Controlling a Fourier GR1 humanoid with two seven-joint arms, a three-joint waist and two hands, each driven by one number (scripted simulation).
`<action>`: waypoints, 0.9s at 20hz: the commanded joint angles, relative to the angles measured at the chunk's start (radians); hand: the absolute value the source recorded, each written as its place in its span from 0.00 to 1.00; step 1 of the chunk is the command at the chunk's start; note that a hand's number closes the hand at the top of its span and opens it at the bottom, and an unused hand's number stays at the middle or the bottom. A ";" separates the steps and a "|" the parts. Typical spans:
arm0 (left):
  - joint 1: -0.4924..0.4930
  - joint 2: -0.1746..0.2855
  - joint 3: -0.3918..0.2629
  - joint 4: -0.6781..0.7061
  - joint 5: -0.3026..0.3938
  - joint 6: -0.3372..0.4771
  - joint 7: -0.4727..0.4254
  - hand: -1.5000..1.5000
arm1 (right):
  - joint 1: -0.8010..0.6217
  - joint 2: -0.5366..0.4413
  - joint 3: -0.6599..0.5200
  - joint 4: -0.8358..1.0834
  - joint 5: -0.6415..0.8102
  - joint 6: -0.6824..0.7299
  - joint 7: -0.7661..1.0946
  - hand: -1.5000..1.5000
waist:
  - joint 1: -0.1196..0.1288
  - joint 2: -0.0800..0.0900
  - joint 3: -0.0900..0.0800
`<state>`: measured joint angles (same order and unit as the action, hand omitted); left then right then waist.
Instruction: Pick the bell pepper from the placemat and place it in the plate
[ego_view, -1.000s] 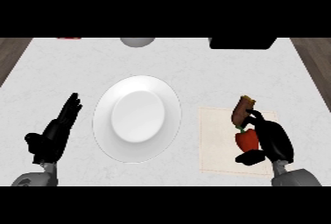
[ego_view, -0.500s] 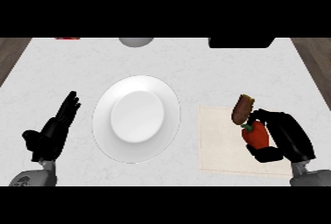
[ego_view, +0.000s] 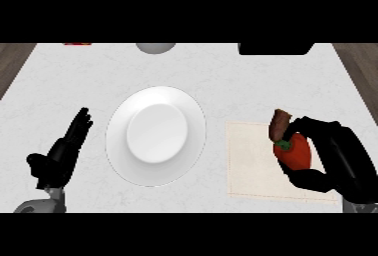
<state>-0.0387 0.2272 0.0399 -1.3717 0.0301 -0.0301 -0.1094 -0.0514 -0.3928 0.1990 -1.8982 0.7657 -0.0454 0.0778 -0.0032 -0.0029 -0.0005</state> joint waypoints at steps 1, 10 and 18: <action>-0.026 -0.003 0.014 0.002 0.007 -0.012 0.031 0.50 | -0.036 -0.004 -0.052 -0.136 -0.038 0.094 0.054 1.00 | 0.001 0.002 0.000; -0.045 -0.016 0.026 0.053 -0.015 -0.029 -0.008 0.50 | -0.298 0.232 0.115 0.046 0.114 0.135 0.184 1.00 | 0.009 0.003 0.000; -0.035 -0.033 0.014 0.019 -0.038 -0.019 0.030 0.50 | -0.437 0.389 0.154 0.264 0.123 0.140 0.203 1.00 | 0.009 0.004 0.000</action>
<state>-0.0618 0.2021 0.0590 -1.3560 0.0012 -0.0469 -0.1084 -0.4229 -0.0565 0.3719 -1.7398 0.8990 0.0910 0.3043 0.0084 0.0004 -0.0004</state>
